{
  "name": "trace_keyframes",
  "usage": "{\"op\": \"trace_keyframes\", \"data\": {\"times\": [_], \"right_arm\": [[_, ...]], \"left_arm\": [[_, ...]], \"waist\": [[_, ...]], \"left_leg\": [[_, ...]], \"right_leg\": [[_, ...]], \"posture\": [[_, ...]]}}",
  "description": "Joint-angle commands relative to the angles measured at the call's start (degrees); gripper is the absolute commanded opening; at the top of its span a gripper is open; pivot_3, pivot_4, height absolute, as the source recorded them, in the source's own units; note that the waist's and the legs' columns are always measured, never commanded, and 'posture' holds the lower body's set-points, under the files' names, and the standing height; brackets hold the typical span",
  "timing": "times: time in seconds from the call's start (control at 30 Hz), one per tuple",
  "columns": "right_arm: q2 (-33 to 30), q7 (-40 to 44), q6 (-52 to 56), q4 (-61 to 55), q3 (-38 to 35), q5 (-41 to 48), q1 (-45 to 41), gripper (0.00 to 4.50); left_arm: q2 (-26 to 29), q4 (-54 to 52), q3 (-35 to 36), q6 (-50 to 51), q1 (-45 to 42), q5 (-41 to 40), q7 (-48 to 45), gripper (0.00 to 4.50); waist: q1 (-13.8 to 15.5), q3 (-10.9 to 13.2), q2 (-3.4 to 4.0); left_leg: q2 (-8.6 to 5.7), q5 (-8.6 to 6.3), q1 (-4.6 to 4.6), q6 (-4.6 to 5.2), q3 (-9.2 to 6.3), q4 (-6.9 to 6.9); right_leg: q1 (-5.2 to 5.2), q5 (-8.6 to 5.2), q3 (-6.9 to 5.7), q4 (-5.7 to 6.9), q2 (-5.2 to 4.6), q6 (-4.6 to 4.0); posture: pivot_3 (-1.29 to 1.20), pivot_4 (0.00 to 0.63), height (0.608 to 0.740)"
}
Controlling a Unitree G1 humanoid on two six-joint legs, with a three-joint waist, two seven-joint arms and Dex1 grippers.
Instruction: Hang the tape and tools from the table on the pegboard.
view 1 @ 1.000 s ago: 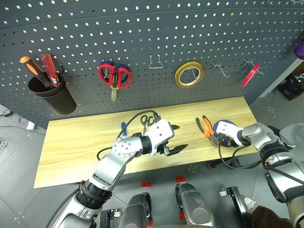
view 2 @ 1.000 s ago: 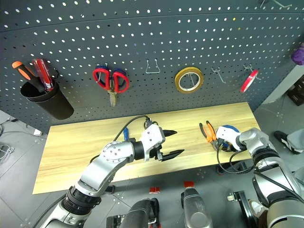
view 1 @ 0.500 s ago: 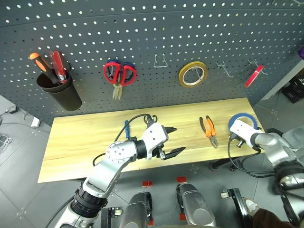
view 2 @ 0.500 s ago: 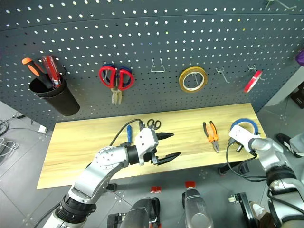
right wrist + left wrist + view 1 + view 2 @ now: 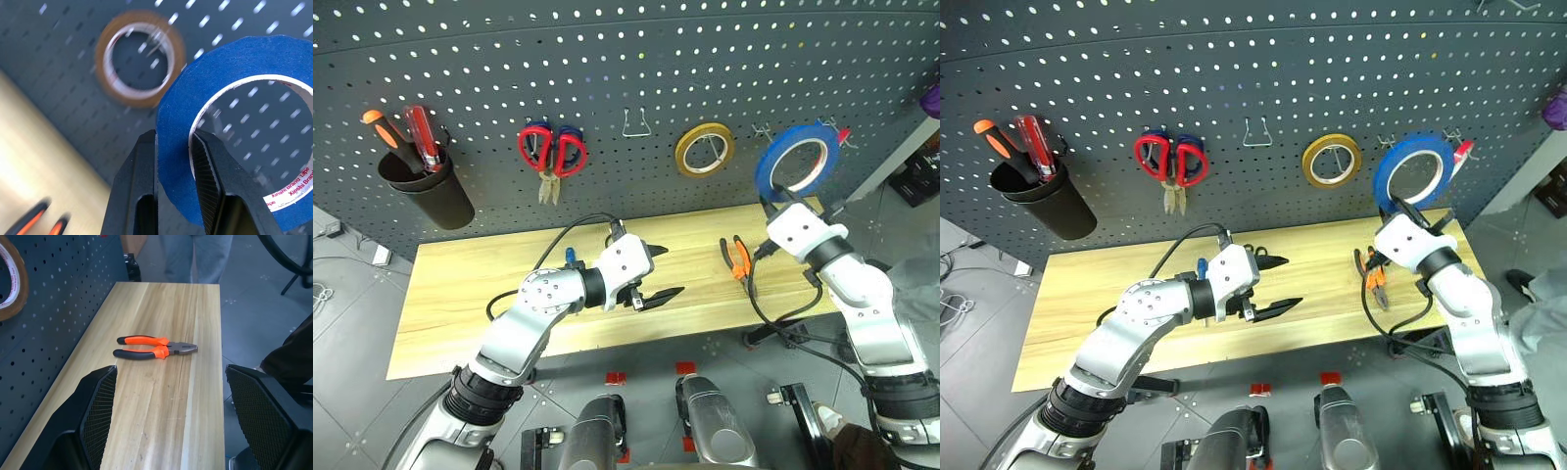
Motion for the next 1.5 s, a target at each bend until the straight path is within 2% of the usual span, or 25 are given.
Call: {"op": "trace_keyframes", "data": {"times": [0.03,0.2,0.33,0.43,0.6,0.7,0.73,0.83,0.93,1.17,1.5], "right_arm": [[1.1,1.8,-0.3,6.8,0.0,3.4,-5.7,0.68],[2.3,5.5,-0.1,22.0,0.8,6.8,-14.9,0.68],[3.1,9.0,0.3,24.9,0.7,9.7,-16.0,0.68],[3.0,10.6,4.9,19.7,1.3,10.3,-10.2,1.67],[5.7,10.3,25.8,6.7,1.4,12.3,0.2,3.40],[9.3,7.3,37.2,1.1,1.4,12.4,1.8,4.39],[11.0,4.8,41.8,1.0,2.5,10.7,1.1,4.48],[13.4,0.2,52.6,4.3,5.0,7.1,-3.2,4.48],[14.9,-0.7,54.1,12.6,4.1,8.6,-8.6,4.48],[16.4,-5.6,47.1,37.0,2.6,9.2,-20.4,4.48],[17.8,-5.9,39.1,61.8,-2.6,13.8,-31.6,4.48]], "left_arm": [[-1.4,-1.5,1.8,-0.1,-1.0,-1.1,1.0,3.74],[-3.2,-0.1,3.1,-0.4,-1.9,-0.6,2.6,3.74],[-3.1,0.3,4.2,-0.6,-1.1,-0.4,3.6,3.74],[-0.8,1.4,7.1,-1.2,1.8,0.4,4.2,3.74],[6.6,5.2,9.8,-5.7,7.1,2.9,1.7,3.74],[9.7,7.5,10.5,-8.6,8.7,4.0,0.1,3.74],[10.4,8.6,10.9,-9.3,8.7,4.1,-0.3,3.74],[10.8,10.5,11.0,-10.5,7.6,4.1,-1.0,3.74],[10.2,11.4,10.3,-11.0,6.3,4.3,-1.4,3.74],[9.3,11.1,9.8,-10.8,6.6,4.7,-1.8,3.74],[9.6,10.2,10.3,-10.3,8.1,4.9,-1.6,3.74]], "waist": [[-0.1,0.0,0.00],[-0.2,0.0,0.00],[-0.2,0.0,0.00],[-0.2,0.0,0.01],[0.0,0.0,0.02],[-0.1,0.0,0.04],[-0.1,0.0,0.04],[-0.1,-0.1,0.08],[-0.2,-0.1,0.07],[-1.3,-0.1,0.05],[-3.3,-0.1,0.05]], "left_leg": [[0.00,0.00,0.00,0.00,0.00,0.00],[-0.01,0.01,-0.03,0.07,0.03,0.00],[0.00,0.01,-0.09,0.09,0.02,-0.01],[0.00,0.01,-0.13,0.08,0.05,0.00],[0.04,-0.01,-0.16,0.13,0.03,-0.03],[0.01,-0.08,-0.20,0.24,0.10,-0.01],[0.01,-0.06,-0.20,0.22,0.09,-0.01],[0.01,-0.03,-0.19,0.18,0.07,-0.01],[0.00,0.01,-0.29,0.12,0.08,-0.03],[-0.05,0.08,-0.33,0.00,0.16,-0.06],[-0.01,0.00,-0.31,0.17,0.27,-0.07]], "right_leg": [[0.00,0.00,0.00,0.00,0.00,0.00],[0.00,0.01,0.00,-0.01,-0.01,-0.02],[-0.05,0.01,0.00,-0.01,-0.01,-0.02],[-0.09,0.01,0.02,-0.02,-0.01,-0.02],[-0.21,0.00,0.03,0.08,-0.01,-0.03],[-0.36,0.03,0.13,0.21,-0.06,-0.08],[-0.39,0.08,0.13,0.21,-0.06,-0.15],[-0.47,0.11,0.10,0.26,-0.05,-0.20],[-0.55,0.11,0.07,0.25,-0.05,-0.20],[-0.57,0.12,0.08,0.23,-0.08,-0.21],[-0.57,0.12,0.11,0.31,-0.04,-0.21]], "posture": [[-0.35,0.246,0.740],[-0.34,0.242,0.740],[-0.34,0.242,0.740],[-0.33,0.246,0.740],[-0.33,0.252,0.740],[-0.33,0.252,0.740],[-0.34,0.252,0.740],[-0.34,0.250,0.740],[-0.35,0.247,0.740],[-0.34,0.244,0.740],[-0.32,0.246,0.740]]}}
